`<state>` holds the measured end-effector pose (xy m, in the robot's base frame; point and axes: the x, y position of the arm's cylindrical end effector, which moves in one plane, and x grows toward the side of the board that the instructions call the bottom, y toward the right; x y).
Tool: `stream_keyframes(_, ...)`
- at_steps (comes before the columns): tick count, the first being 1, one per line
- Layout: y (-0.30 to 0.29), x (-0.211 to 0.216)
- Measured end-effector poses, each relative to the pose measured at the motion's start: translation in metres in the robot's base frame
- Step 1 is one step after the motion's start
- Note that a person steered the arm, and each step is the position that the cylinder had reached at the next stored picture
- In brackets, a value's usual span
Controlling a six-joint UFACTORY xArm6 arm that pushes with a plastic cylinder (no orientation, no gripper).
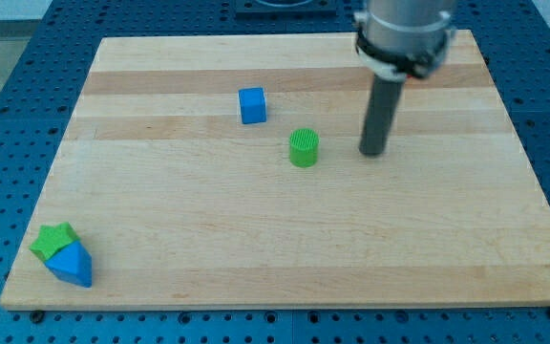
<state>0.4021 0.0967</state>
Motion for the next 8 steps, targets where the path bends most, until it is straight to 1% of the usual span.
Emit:
stream_keyframes(1,-0.014,-0.036)
stream_keyframes(2,-0.014,-0.034)
stream_keyframes(3,-0.018,-0.017)
stream_keyframes(4,-0.043,-0.003)
stream_keyframes(6,-0.113,0.032)
stream_keyframes(8,-0.178,0.087)
